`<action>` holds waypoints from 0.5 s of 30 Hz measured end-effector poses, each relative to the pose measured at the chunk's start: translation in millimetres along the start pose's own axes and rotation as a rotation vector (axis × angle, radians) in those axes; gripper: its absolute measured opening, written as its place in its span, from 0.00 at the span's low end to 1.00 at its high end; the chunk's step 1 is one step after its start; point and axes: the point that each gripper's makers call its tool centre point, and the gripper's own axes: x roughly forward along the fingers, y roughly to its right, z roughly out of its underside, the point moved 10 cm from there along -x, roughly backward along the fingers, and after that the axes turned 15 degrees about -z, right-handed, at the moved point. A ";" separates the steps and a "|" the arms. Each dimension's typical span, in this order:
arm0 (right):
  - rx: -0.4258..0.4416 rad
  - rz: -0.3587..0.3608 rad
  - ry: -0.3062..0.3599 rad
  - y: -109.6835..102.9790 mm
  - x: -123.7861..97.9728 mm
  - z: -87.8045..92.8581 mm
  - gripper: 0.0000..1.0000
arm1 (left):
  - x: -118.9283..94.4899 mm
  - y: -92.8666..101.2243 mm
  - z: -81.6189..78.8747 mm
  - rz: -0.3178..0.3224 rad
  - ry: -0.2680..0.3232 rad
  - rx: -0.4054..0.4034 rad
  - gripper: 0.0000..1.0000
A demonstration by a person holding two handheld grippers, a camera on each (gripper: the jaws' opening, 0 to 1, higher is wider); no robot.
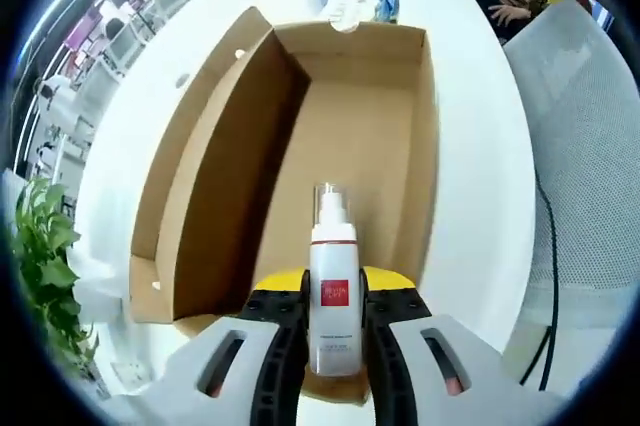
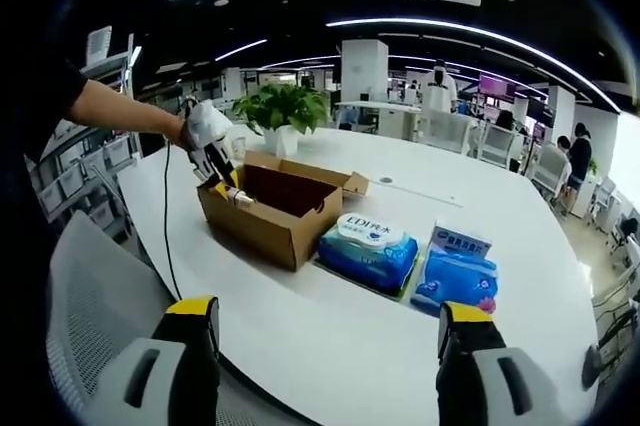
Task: Operate the shoe box by opening the lid, removing the specified soft item, and placing it in the target area until the item is outside and the box remains undamaged.
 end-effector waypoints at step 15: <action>0.065 -0.042 0.050 -2.1 6.0 -8.8 0.89 | -26.7 2.3 -19.3 -0.060 0.113 -0.029 0.18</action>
